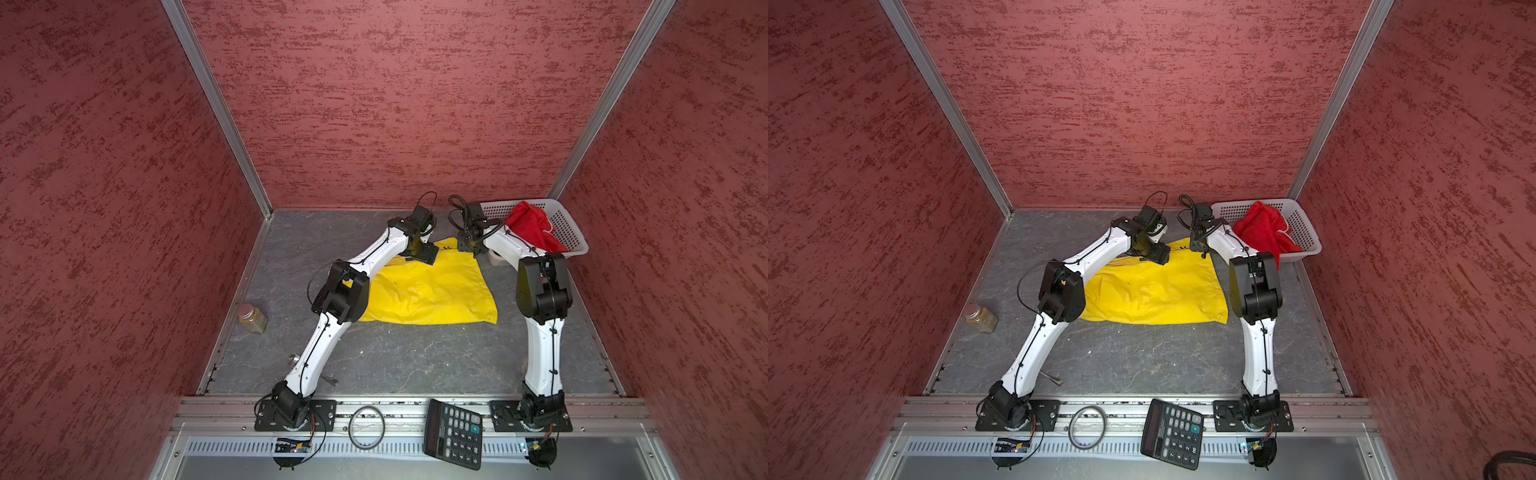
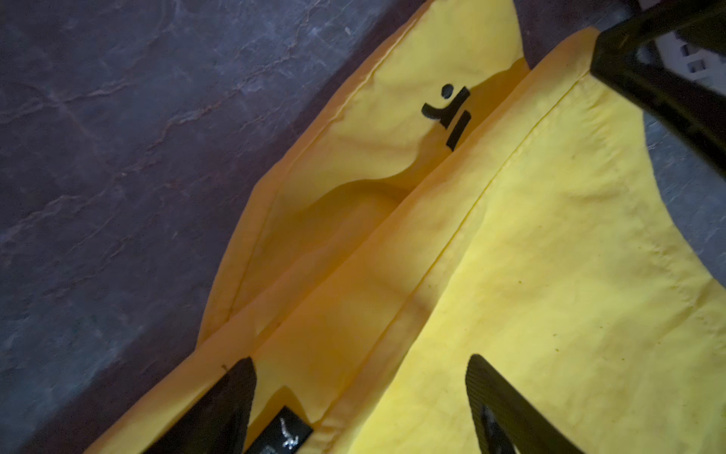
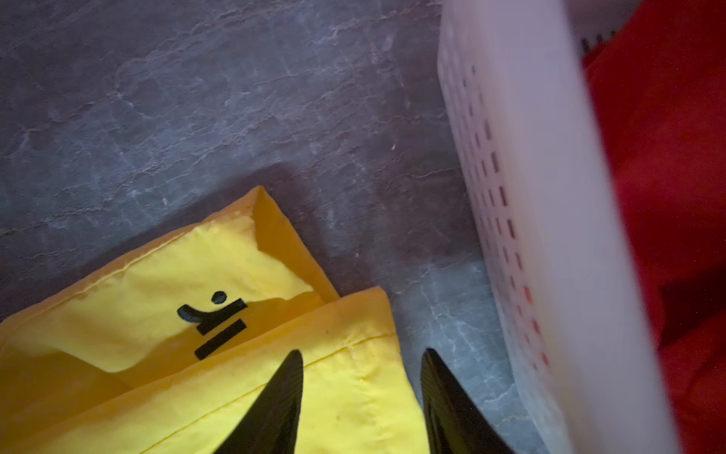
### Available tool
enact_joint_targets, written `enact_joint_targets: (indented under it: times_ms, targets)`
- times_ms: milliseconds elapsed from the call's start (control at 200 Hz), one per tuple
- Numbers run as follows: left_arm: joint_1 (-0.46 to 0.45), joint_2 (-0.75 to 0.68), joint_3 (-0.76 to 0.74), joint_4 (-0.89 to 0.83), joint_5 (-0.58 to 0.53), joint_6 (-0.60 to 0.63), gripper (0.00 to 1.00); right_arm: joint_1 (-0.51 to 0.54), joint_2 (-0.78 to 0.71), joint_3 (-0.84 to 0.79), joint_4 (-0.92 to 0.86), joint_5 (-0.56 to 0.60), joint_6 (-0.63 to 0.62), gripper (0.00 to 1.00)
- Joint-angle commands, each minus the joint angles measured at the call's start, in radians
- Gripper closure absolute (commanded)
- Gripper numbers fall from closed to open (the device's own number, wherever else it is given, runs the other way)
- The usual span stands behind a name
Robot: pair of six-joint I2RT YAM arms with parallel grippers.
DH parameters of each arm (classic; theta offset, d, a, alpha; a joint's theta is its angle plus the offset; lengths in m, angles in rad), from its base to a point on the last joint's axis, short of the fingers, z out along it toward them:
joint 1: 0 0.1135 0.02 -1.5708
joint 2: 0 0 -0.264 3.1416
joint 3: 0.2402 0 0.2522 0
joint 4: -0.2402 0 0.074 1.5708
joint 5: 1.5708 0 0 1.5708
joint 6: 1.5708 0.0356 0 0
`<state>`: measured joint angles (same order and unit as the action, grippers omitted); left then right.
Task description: Fold and stack the shorts
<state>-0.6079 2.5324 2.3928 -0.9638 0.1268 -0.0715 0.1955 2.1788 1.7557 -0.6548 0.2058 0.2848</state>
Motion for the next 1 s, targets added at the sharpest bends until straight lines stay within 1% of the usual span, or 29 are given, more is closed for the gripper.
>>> enact_joint_targets:
  times_ms: [0,165,215,260,321,361,406,441,476,526,561,596,636,671,726,796,932,992]
  targets:
    - [0.012,0.036,0.024,0.023,0.051,0.028,0.22,-0.028,0.023,-0.001,0.018,-0.053,0.026,0.50]
    - [0.041,0.052,0.026,0.026,0.116,0.006,0.26,-0.036,0.011,-0.060,0.080,-0.175,0.068,0.50]
    - [0.047,0.055,0.026,0.025,0.120,0.007,0.29,-0.036,0.020,-0.062,0.081,-0.190,0.081,0.51]
    - [0.046,0.058,0.026,0.024,0.121,0.012,0.30,-0.037,0.031,-0.058,0.077,-0.192,0.088,0.51]
    - [0.045,0.062,0.026,0.019,0.116,0.017,0.28,-0.038,0.041,-0.062,0.076,-0.196,0.097,0.51]
    - [0.046,0.063,0.026,0.017,0.113,0.018,0.24,-0.038,0.042,-0.067,0.082,-0.204,0.099,0.51]
    - [0.044,0.066,0.026,0.014,0.110,0.019,0.21,-0.039,0.042,-0.073,0.089,-0.207,0.103,0.50]
    - [0.046,0.069,0.026,0.012,0.111,0.022,0.21,-0.039,0.044,-0.077,0.092,-0.209,0.105,0.49]
    - [0.044,0.072,0.026,0.009,0.113,0.024,0.28,-0.038,0.044,-0.079,0.096,-0.213,0.107,0.49]
    - [0.044,0.075,0.026,0.005,0.117,0.024,0.46,-0.038,0.044,-0.082,0.103,-0.223,0.112,0.49]
    - [0.042,0.078,0.026,0.007,0.119,0.023,0.55,-0.038,0.045,-0.084,0.107,-0.230,0.115,0.52]
    - [0.041,0.080,0.026,0.005,0.116,0.020,0.67,-0.038,0.046,-0.085,0.112,-0.239,0.119,0.53]
    - [0.040,0.080,0.026,0.004,0.111,0.017,0.77,-0.038,0.046,-0.086,0.116,-0.248,0.121,0.54]
    - [0.039,0.080,0.026,0.001,0.105,0.016,0.83,-0.038,0.045,-0.085,0.121,-0.254,0.126,0.54]
    - [0.040,0.076,0.026,-0.004,0.089,0.011,0.90,-0.038,0.042,-0.085,0.124,-0.262,0.131,0.54]
    - [0.042,0.068,0.026,-0.009,0.071,0.010,0.95,-0.038,0.036,-0.082,0.130,-0.270,0.135,0.54]
    - [0.058,0.046,0.025,-0.019,0.052,0.011,0.97,-0.034,0.015,-0.081,0.135,-0.286,0.137,0.54]
    - [0.066,0.035,0.022,-0.026,0.049,0.010,0.97,-0.027,0.005,-0.082,0.136,-0.281,0.133,0.52]
